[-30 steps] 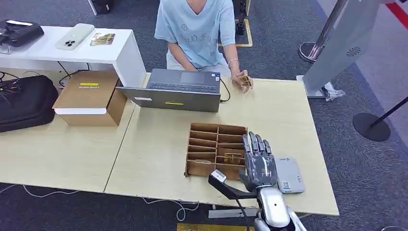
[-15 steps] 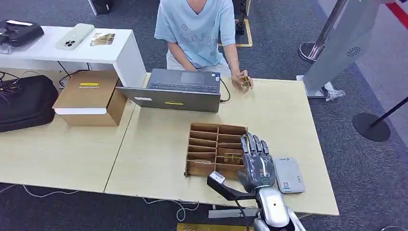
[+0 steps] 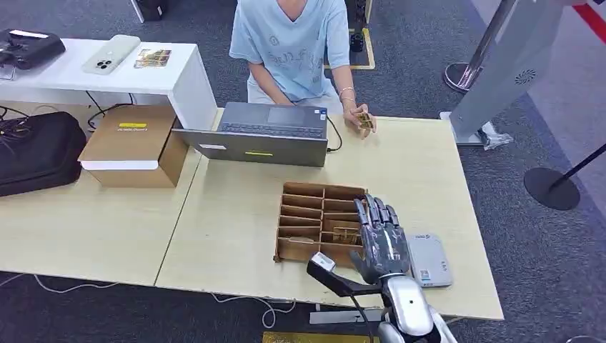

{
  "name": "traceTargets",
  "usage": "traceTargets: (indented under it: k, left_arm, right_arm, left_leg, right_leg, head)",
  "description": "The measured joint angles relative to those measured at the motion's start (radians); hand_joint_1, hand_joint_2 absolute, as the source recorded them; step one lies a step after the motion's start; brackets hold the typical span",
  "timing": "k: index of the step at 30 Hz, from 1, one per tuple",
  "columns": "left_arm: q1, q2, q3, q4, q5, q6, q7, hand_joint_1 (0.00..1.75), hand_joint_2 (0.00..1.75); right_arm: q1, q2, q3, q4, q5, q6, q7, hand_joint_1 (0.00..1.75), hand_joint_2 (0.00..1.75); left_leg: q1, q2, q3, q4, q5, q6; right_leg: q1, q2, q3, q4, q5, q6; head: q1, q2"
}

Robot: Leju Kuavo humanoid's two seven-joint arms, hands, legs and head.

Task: Pass the card to the sensor for recognition and then transmit it.

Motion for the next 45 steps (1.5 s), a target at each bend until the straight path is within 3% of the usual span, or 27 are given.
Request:
traceTargets:
  k: [9,11,13,16,19,20,21,22,26,29,33,35,42,45]
  left_arm:
    - [0.001,0.001,0.005,0.0,0.023,0.011,-0.011,0.0,0.0]
    - [0.002,0.001,0.017,0.0,0.034,0.012,-0.012,0.0,0.0]
    - [0.003,0.001,0.02,0.0,0.039,0.013,-0.012,0.0,0.0]
    - [0.006,0.001,0.036,0.0,0.054,0.017,-0.013,0.0,0.0]
    - [0.009,0.001,0.052,0.0,0.069,0.023,-0.014,0.0,0.0]
    - [0.011,0.001,0.056,0.0,0.073,0.027,-0.014,0.0,0.0]
    - [0.013,0.001,0.064,0.0,0.078,0.028,-0.015,0.0,0.0]
    - [0.015,0.001,0.069,0.0,0.083,0.029,-0.015,0.0,0.0]
    - [0.023,0.001,0.103,0.0,0.142,0.045,-0.023,0.0,0.0]
    - [0.041,0.002,0.146,0.0,0.169,0.066,-0.053,0.0,0.0]
    - [0.062,0.002,0.18,0.0,0.188,0.074,-0.069,0.0,0.0]
    - [0.066,0.002,0.194,0.0,0.197,0.078,-0.069,0.0,0.0]
    - [0.082,-0.002,0.265,0.004,0.276,0.108,-0.095,0.0,0.0]
    - [0.09,-0.005,0.286,0.006,0.286,0.119,-0.104,0.0,0.0]
  right_arm:
    - [0.0,-0.007,0.001,0.0,-0.023,0.0,0.0,0.19,1.75]
    - [0.0,-0.007,0.003,0.0,-0.028,0.002,0.0,0.38,1.75]
    - [0.0,-0.007,0.005,0.0,-0.034,0.003,0.0,0.3,1.75]
    - [0.0,-0.007,0.005,0.0,-0.033,0.003,0.0,0.31,1.75]
    - [0.0,-0.007,0.006,0.0,-0.033,0.003,0.0,0.61,1.75]
    - [0.0,-0.007,0.007,0.0,-0.033,0.003,0.0,0.94,1.75]
    - [0.0,-0.007,0.007,0.0,-0.033,0.002,0.0,0.94,1.75]
    - [0.0,-0.007,0.008,0.0,-0.033,0.002,0.0,1.19,1.75]
    - [0.002,-0.007,0.009,0.0,-0.033,0.002,0.003,1.15,1.75]
    - [0.015,-0.008,0.009,0.0,-0.031,0.001,0.014,1.34,1.75]
    - [0.024,-0.008,0.009,0.0,-0.031,0.001,0.014,1.22,1.75]
    - [0.025,-0.008,0.009,0.001,-0.031,0.002,0.014,1.06,1.75]
    - [0.029,-0.008,0.011,0.011,-0.024,0.0,0.01,0.93,1.75]
    - [0.033,-0.008,0.011,0.011,-0.016,-0.001,0.01,0.94,1.75]
  left_leg:
    - [0.0,0.0,0.0,0.0,0.0,0.0]
    - [0.0,0.0,0.0,0.0,0.0,0.0]
    - [0.0,0.0,0.0,0.0,0.0,0.0]
    - [0.0,0.0,0.0,0.0,0.0,0.0]
    - [0.0,0.0,0.0,0.0,0.0,0.0]
    - [0.0,0.0,0.0,0.0,0.0,0.0]
    - [0.0,0.0,0.0,0.0,0.0,0.0]
    - [0.0,0.0,0.0,0.0,0.0,0.0]
    - [0.0,0.0,0.0,0.0,0.0,0.0]
    - [0.0,0.0,0.0,0.0,0.0,0.0]
    - [0.0,0.0,0.0,0.0,0.0,0.0]
    - [0.0,0.0,0.0,0.0,0.0,0.0]
    - [0.0,0.0,0.0,0.0,0.0,0.0]
    - [0.0,0.0,0.0,0.0,0.0,0.0]
  right_leg:
    - [0.0,0.0,0.0,0.0,0.0,0.0]
    - [0.0,0.0,0.0,0.0,0.0,0.0]
    - [0.0,0.0,0.0,0.0,0.0,0.0]
    - [0.0,0.0,0.0,0.0,0.0,0.0]
    - [0.0,0.0,0.0,0.0,0.0,0.0]
    - [0.0,0.0,0.0,0.0,0.0,0.0]
    - [0.0,0.0,0.0,0.0,0.0,0.0]
    - [0.0,0.0,0.0,0.0,0.0,0.0]
    - [0.0,0.0,0.0,0.0,0.0,0.0]
    - [0.0,0.0,0.0,0.0,0.0,0.0]
    - [0.0,0.0,0.0,0.0,-0.001,0.0]
    - [0.0,0.0,0.0,0.0,-0.001,0.0]
    - [0.0,0.0,0.0,0.0,-0.001,0.0]
    - [0.0,0.0,0.0,0.0,-0.001,0.0]
  head:
    - [0.0,0.0]
    - [0.0,0.0]
    - [0.0,0.0]
    - [0.0,0.0]
    - [0.0,0.0]
    - [0.0,0.0]
    - [0.0,0.0]
    - [0.0,0.0]
    - [0.0,0.0]
    - [0.0,0.0]
    - [0.0,0.0]
    - [0.0,0.0]
    - [0.0,0.0]
    - [0.0,0.0]
